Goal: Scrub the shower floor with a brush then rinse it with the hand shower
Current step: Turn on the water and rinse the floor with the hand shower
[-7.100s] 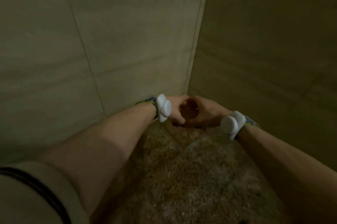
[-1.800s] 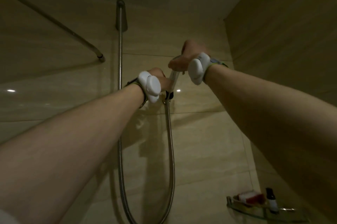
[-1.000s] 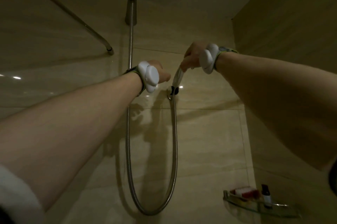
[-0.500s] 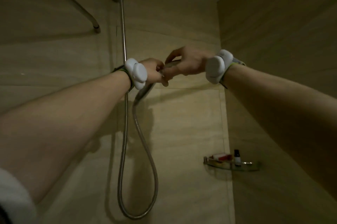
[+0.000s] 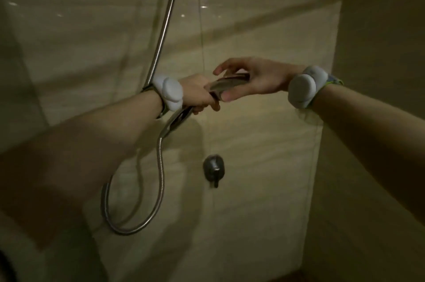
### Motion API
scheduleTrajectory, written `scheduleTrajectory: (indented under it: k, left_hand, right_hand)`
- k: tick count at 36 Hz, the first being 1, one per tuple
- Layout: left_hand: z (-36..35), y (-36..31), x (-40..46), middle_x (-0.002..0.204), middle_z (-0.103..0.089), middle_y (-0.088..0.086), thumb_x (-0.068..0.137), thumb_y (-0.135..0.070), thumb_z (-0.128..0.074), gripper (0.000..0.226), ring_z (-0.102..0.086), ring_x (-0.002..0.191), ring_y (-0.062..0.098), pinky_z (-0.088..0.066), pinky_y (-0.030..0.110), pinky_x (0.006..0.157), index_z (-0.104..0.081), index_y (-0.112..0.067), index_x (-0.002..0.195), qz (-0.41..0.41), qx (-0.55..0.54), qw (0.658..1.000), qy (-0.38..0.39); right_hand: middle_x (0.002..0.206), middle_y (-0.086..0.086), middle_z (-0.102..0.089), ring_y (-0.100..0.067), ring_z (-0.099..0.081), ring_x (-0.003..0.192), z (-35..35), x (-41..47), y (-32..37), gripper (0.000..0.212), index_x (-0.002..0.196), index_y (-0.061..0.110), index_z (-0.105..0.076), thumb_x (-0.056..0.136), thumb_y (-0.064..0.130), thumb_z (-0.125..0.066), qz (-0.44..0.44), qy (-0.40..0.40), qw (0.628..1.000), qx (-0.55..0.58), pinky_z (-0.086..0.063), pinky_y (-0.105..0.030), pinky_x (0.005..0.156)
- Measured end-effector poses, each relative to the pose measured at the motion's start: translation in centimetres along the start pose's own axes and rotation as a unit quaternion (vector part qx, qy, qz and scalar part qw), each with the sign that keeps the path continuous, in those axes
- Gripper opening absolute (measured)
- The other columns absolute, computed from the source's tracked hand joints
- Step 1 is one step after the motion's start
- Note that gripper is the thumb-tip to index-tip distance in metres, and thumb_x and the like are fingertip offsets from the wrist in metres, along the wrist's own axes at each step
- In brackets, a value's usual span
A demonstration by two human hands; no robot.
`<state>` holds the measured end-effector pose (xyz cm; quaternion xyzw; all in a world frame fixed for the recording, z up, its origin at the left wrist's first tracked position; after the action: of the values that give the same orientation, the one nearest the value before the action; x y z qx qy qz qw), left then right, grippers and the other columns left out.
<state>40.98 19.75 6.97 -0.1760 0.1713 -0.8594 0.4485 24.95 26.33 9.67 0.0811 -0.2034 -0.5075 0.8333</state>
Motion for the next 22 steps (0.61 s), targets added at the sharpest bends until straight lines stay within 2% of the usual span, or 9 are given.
scheduleTrajectory:
  k: [2,4,6,8,11,14,16,20,22]
  left_hand:
    - [-1.3,1.4,-1.0,0.058,-0.056,0.011,0.077,-0.012,-0.078,0.016,-0.052,0.049,0.021,-0.044,0.028,0.049,-0.067,-0.002,0.082,0.004,0.011,1.000,-0.006]
    - [-2.6,3.7,-0.9,0.054,-0.056,0.006,0.077,-0.012,-0.078,0.013,-0.052,0.046,0.020,-0.043,0.027,0.048,-0.067,-0.005,0.077,0.011,0.012,1.000,0.005]
    - [-3.9,5.5,-1.1,0.055,-0.057,0.002,0.076,-0.012,-0.077,0.012,-0.053,0.046,0.017,-0.043,0.027,0.050,-0.068,-0.005,0.076,0.017,0.029,0.999,0.024]
    - [-5.6,8.0,-0.4,0.056,-0.058,-0.003,0.075,-0.014,-0.077,0.011,-0.054,0.048,0.012,-0.043,0.026,0.051,-0.067,-0.010,0.071,0.025,0.048,0.998,0.033]
    - [-8.1,11.5,0.7,0.067,-0.063,-0.002,0.075,-0.021,-0.079,0.014,-0.060,0.063,0.015,-0.047,0.029,0.060,-0.066,-0.016,0.072,0.032,0.072,0.996,0.050]
    - [-11.0,14.9,2.3,0.078,-0.069,0.002,0.075,-0.026,-0.081,0.016,-0.065,0.076,0.019,-0.051,0.033,0.068,-0.068,-0.017,0.079,0.041,0.081,0.994,0.056]
    - [-12.0,16.4,3.3,0.076,-0.068,0.002,0.075,-0.027,-0.083,0.018,-0.065,0.075,0.019,-0.049,0.033,0.066,-0.068,-0.017,0.078,0.041,0.077,0.995,0.052]
    - [-13.9,18.4,5.0,0.077,-0.068,0.007,0.077,-0.024,-0.081,0.020,-0.061,0.068,0.017,-0.043,0.028,0.061,-0.070,-0.011,0.087,0.039,0.066,0.995,0.070]
    - [-15.5,20.3,6.2,0.070,-0.065,-0.001,0.078,-0.023,-0.081,0.015,-0.060,0.063,0.011,-0.041,0.024,0.058,-0.069,-0.015,0.082,0.039,0.053,0.994,0.084]
  right_hand:
    - [0.136,0.013,-0.055,-0.010,-0.055,0.119,-2.1,-0.2,-0.6,0.072,0.145,0.036,-0.047,0.085,0.075,-0.053,-0.023,-0.005,0.999,0.035,-0.040,-0.032,0.104]
    - [0.136,0.010,-0.056,-0.012,-0.054,0.120,-4.3,0.5,-2.6,0.068,0.145,0.028,-0.050,0.096,0.072,-0.036,-0.066,-0.025,0.994,0.078,-0.037,-0.035,0.107]
    - [0.126,0.004,-0.064,-0.017,-0.061,0.110,-6.7,0.9,-5.2,0.065,0.136,0.021,-0.058,0.102,0.066,-0.026,-0.116,-0.035,0.988,0.093,-0.043,-0.039,0.103]
    - [0.110,-0.002,-0.072,-0.020,-0.066,0.101,-9.6,2.0,-8.5,0.067,0.122,0.019,-0.066,0.103,0.064,-0.021,-0.178,0.004,0.980,0.095,-0.048,-0.039,0.094]
    - [0.104,-0.007,-0.073,-0.023,-0.068,0.096,-14.6,3.7,-13.3,0.065,0.110,0.015,-0.073,0.107,0.057,-0.024,-0.248,0.070,0.960,0.108,-0.048,-0.034,0.081]
    - [0.106,-0.009,-0.073,-0.026,-0.067,0.093,-20.5,6.1,-18.0,0.053,0.111,0.011,-0.072,0.108,0.047,-0.033,-0.295,0.105,0.941,0.130,-0.046,-0.030,0.070]
    - [0.104,-0.010,-0.073,-0.026,-0.066,0.088,-23.2,7.4,-20.1,0.046,0.112,0.009,-0.070,0.108,0.042,-0.038,-0.313,0.111,0.934,0.132,-0.045,-0.027,0.062]
    - [0.101,-0.015,-0.070,-0.026,-0.062,0.080,-27.8,10.3,-23.9,0.035,0.116,-0.002,-0.067,0.105,0.022,-0.044,-0.297,0.088,0.941,0.136,-0.051,-0.034,0.074]
    - [0.099,-0.012,-0.067,-0.023,-0.062,0.075,-30.5,11.7,-25.8,0.028,0.106,0.003,-0.066,0.105,0.024,-0.047,-0.307,0.113,0.932,0.158,-0.049,-0.030,0.069]
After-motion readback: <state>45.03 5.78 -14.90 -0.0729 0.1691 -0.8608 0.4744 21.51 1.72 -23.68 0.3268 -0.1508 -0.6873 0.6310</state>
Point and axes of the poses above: each hand's wrist, its own x-axis towards the middle knuckle, its own z-axis out of the back of the hand, y = z × x, the point moved 4 cm from there along x, towards the middle knuckle
